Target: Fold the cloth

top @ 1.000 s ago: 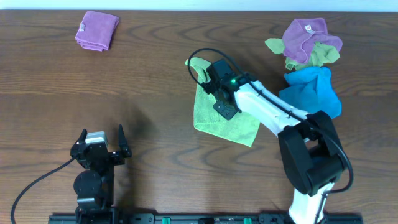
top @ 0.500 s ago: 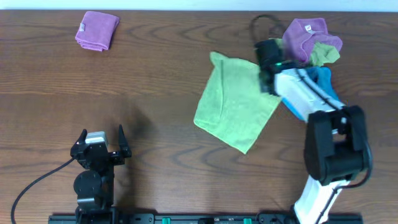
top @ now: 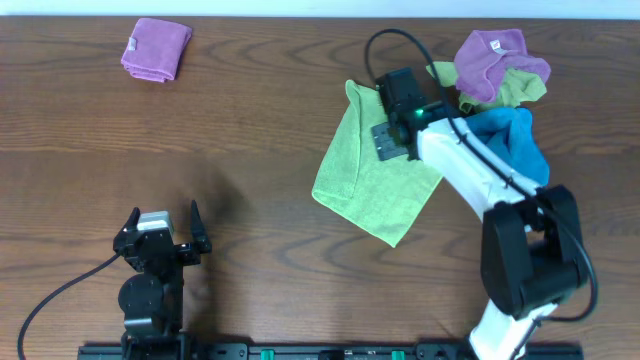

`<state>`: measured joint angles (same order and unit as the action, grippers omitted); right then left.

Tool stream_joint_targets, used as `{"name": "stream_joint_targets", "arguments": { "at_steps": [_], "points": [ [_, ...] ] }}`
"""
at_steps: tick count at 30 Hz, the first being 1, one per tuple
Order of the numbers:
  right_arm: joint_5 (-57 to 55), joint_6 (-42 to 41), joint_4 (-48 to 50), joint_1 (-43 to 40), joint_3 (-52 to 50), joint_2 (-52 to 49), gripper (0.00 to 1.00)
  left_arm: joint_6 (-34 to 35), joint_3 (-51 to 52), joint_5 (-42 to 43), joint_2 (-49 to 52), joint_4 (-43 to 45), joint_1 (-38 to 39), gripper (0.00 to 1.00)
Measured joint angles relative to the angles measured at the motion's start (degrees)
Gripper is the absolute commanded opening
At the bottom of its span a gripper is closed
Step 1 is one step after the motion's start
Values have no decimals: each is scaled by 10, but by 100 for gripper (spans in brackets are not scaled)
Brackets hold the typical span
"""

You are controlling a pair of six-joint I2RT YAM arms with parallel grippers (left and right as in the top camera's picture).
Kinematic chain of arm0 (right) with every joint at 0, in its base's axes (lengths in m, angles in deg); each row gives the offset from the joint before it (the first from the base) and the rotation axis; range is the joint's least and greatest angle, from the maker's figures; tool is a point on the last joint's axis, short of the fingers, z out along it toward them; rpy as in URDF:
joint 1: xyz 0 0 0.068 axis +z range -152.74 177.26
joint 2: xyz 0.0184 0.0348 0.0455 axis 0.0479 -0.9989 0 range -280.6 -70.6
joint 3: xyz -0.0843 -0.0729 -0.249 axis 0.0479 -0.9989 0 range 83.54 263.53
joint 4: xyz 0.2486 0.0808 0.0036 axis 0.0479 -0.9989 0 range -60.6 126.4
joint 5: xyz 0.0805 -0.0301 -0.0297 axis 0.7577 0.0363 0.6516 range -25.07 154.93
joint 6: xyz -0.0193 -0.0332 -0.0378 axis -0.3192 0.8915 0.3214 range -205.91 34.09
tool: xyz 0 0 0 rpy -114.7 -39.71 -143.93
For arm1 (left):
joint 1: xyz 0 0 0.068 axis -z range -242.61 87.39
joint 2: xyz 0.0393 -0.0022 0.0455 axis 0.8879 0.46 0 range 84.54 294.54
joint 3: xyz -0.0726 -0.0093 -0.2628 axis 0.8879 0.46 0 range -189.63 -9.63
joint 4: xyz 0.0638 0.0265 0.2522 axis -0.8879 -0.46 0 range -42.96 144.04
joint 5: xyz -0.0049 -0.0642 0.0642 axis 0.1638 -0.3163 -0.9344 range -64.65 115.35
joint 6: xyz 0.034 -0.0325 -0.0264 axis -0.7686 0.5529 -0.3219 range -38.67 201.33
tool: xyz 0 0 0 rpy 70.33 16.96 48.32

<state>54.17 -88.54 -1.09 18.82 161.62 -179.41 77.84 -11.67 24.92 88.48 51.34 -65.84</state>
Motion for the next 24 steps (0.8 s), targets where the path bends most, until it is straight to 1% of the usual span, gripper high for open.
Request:
{"name": "stream_joint_targets", "arguments": {
  "at_steps": [2,3,4,8,11,12,13,14,16,18,22,23,24],
  "points": [
    [56,14,-7,3,2,5,23,0,0,0,0,0,0,95],
    [71,18,-11,2,3,5,3,0,0,0,0,0,0,95],
    [80,20,-17,2,2,5,1,0,0,0,0,0,0,95],
    [92,24,-35,-2,3,5,1,0,0,0,0,0,0,95],
    [127,42,-50,-4,3,2,1,0,0,0,0,0,0,95],
    [143,48,-52,-3,3,-2,3,0,0,0,0,0,0,95],
    [154,50,-54,-3,3,-6,16,0,0,0,0,0,0,95],
    [170,51,-57,-2,3,-10,25,0,0,0,0,0,0,95],
    [211,59,-69,-2,2,-15,33,0,0,0,0,0,0,95],
    [257,63,-82,-2,2,-15,33,0,0,0,0,0,0,95],
    [309,63,-101,1,2,-15,35,0,0,0,0,0,0,95],
    [317,63,-101,1,2,-15,31,0,0,0,0,0,0,95],
    [321,65,-103,1,2,-15,30,0,0,0,0,0,0,95]
  ]
}}
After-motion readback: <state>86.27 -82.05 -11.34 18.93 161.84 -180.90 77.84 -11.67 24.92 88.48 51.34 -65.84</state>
